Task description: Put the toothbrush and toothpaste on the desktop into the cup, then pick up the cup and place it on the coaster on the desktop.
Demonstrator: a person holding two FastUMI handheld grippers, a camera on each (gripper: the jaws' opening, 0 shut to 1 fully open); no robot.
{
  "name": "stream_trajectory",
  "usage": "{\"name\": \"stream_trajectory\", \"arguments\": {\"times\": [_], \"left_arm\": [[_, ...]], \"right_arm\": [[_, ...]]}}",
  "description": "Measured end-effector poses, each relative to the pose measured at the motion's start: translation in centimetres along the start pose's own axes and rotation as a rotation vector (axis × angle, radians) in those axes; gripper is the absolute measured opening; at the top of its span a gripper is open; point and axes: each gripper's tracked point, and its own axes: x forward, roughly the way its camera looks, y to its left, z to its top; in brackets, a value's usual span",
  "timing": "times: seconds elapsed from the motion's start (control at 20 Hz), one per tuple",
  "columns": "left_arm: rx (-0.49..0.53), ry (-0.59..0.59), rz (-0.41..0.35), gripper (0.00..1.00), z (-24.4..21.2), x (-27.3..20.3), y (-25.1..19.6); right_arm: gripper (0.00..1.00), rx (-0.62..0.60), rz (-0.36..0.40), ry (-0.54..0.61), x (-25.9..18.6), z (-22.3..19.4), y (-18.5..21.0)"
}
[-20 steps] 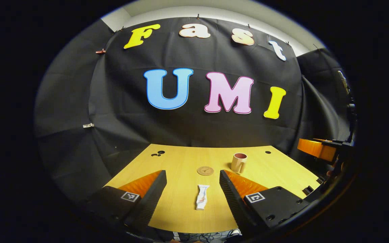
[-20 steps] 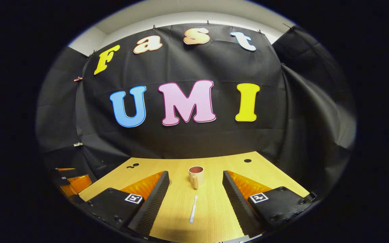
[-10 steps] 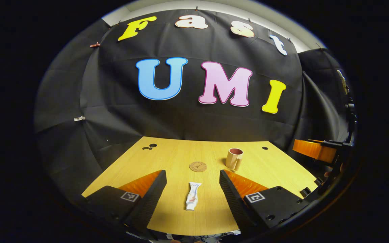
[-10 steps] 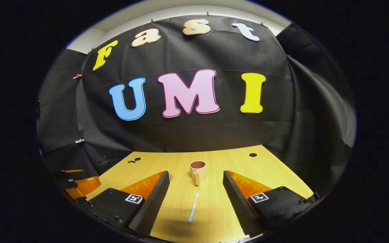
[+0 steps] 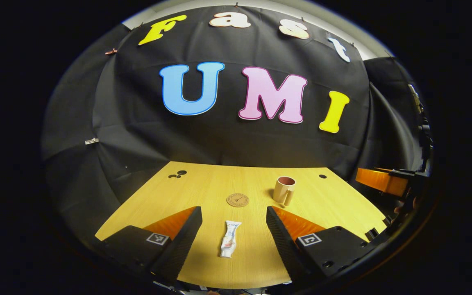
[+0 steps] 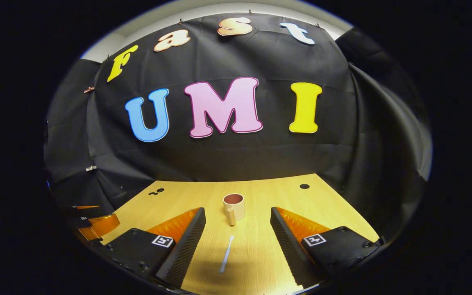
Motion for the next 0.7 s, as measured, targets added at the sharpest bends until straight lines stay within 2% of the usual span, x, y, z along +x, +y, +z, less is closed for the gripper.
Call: {"name": "stream_trajectory", "arguments": {"times": [0.25,0.45,0.7], "left_arm": [[0.050,0.114,-0.002,0.98,-2.6,2.2,-0.2],[-0.013,0.222,-0.042,0.98,-5.0,4.0,-0.5],[0.009,0.379,-0.015,0.98,-9.5,9.0,0.8]], "right_arm": [[0.98,0.008,-0.028,0.039,1.9,-0.9,-1.7],[0.98,0.034,-0.031,0.070,3.7,-1.5,-3.0],[0.97,0.041,-0.018,0.123,5.8,-2.7,-4.3]]}}
